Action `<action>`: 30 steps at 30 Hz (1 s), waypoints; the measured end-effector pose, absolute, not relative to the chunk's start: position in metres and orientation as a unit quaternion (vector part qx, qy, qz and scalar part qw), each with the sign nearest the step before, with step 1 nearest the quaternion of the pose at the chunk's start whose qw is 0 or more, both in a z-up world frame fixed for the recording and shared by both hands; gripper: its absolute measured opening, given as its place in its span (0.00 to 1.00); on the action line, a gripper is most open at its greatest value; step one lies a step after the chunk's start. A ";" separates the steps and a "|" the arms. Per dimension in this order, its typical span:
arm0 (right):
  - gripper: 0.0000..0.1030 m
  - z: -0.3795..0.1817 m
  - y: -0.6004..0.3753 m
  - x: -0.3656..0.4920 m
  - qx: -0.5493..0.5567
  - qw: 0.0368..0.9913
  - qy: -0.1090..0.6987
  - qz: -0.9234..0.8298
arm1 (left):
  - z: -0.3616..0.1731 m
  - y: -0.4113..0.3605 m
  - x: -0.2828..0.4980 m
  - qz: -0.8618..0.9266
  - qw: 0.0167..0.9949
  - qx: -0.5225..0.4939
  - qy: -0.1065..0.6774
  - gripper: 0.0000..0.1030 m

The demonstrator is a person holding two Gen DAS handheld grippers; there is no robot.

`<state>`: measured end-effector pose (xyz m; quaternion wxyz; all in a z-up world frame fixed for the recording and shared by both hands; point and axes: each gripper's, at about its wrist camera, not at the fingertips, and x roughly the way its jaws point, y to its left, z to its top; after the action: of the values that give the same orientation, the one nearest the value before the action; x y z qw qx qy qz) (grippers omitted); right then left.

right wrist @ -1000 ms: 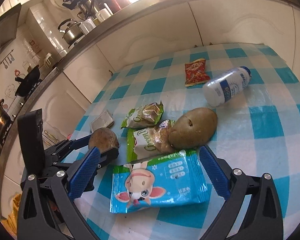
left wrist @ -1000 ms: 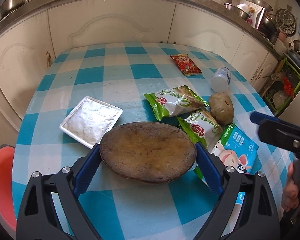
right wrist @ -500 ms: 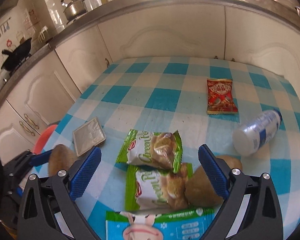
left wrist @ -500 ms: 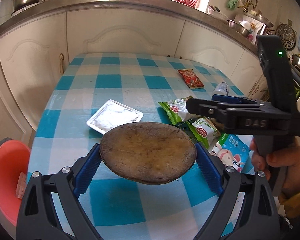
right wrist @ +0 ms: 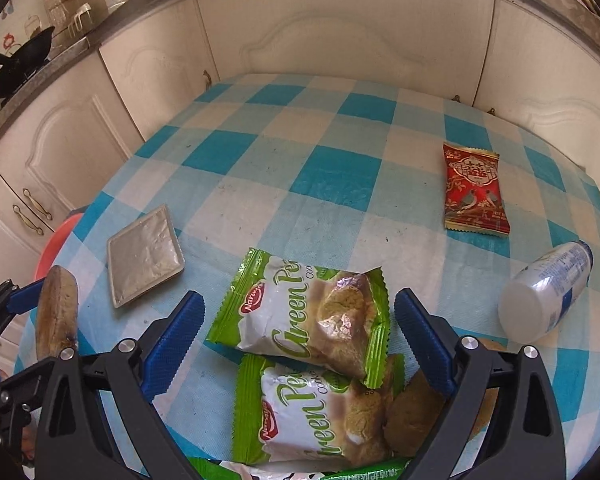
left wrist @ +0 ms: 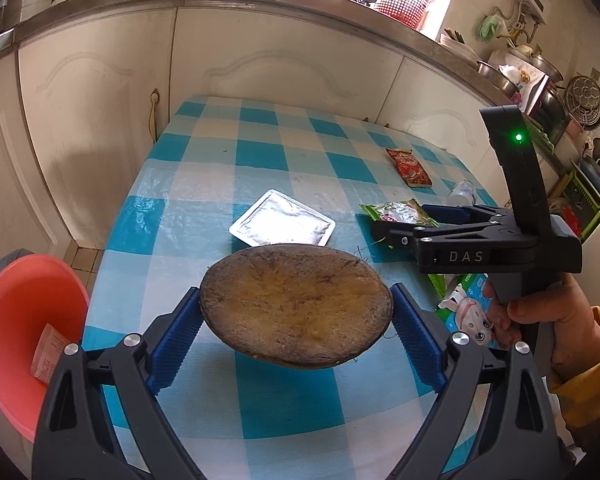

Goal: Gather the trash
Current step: 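Grasp the green snack packet with the right tool and lift it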

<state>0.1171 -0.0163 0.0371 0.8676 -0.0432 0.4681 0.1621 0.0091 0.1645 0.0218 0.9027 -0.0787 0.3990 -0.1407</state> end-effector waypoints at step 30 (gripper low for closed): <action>0.50 0.041 -0.020 0.118 -0.064 0.886 0.446 0.112 | 0.016 0.186 0.005 -0.144 0.899 -0.109 0.398 0.89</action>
<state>0.1180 -0.0205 0.0410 0.8855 -0.0641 0.4462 0.1124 0.0050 0.1858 0.0156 0.8992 -0.1089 0.3985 -0.1442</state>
